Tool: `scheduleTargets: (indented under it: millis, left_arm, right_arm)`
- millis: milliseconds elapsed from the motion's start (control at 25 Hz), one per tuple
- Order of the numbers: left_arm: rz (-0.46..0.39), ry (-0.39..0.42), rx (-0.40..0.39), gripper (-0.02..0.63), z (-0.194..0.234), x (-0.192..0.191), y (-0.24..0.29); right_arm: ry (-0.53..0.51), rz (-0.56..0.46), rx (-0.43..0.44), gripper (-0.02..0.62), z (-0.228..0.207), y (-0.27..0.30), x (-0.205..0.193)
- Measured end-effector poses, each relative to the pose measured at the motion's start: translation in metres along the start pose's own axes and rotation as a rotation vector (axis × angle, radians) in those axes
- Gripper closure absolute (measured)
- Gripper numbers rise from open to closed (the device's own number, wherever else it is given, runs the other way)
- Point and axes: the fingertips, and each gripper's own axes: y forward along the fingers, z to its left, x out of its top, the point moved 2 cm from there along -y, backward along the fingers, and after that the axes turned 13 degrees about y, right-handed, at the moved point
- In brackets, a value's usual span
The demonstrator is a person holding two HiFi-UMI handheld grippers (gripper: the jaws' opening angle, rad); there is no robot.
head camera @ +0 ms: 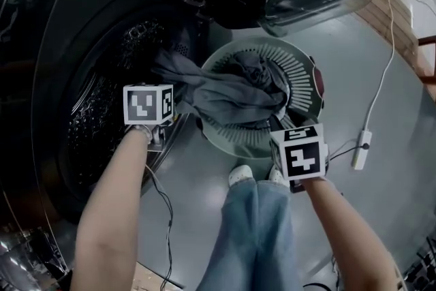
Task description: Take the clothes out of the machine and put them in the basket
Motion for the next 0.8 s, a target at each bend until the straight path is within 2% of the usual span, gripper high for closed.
scheduleTargets:
  millis: [120,240,280,320,360,520,800]
  left_arm:
    - [0.015,0.013,0.03,0.283,0.001,-0.001,-0.005]
    - [0.081,0.057,0.101,0.352,0.001,-0.011,-0.014]
    - [0.089,0.085,0.14,0.39,0.001,-0.01,-0.019]
    - [0.072,0.115,0.176,0.481,0.0,-0.003,-0.025]
    - [0.046,0.137,0.198,0.517,-0.005,0.005,-0.03]
    - [0.001,0.136,0.213,0.526,-0.03,0.019,-0.046]
    - [-0.096,0.182,0.114,0.526,-0.094,0.035,-0.08]
  right_arm:
    - [-0.002,-0.002,0.004,0.436,0.001,-0.002,-0.001]
    - [-0.007,-0.005,0.005,0.436,0.001,-0.009,-0.002]
    - [-0.008,-0.006,0.004,0.437,0.0,-0.012,-0.003]
    - [-0.009,-0.007,0.004,0.437,0.0,-0.016,-0.003]
    - [-0.009,-0.008,0.003,0.437,-0.001,-0.019,-0.003]
    - [-0.003,-0.017,0.004,0.437,-0.003,-0.032,-0.002]
    - [-0.008,-0.035,-0.006,0.44,-0.011,-0.064,-0.002]
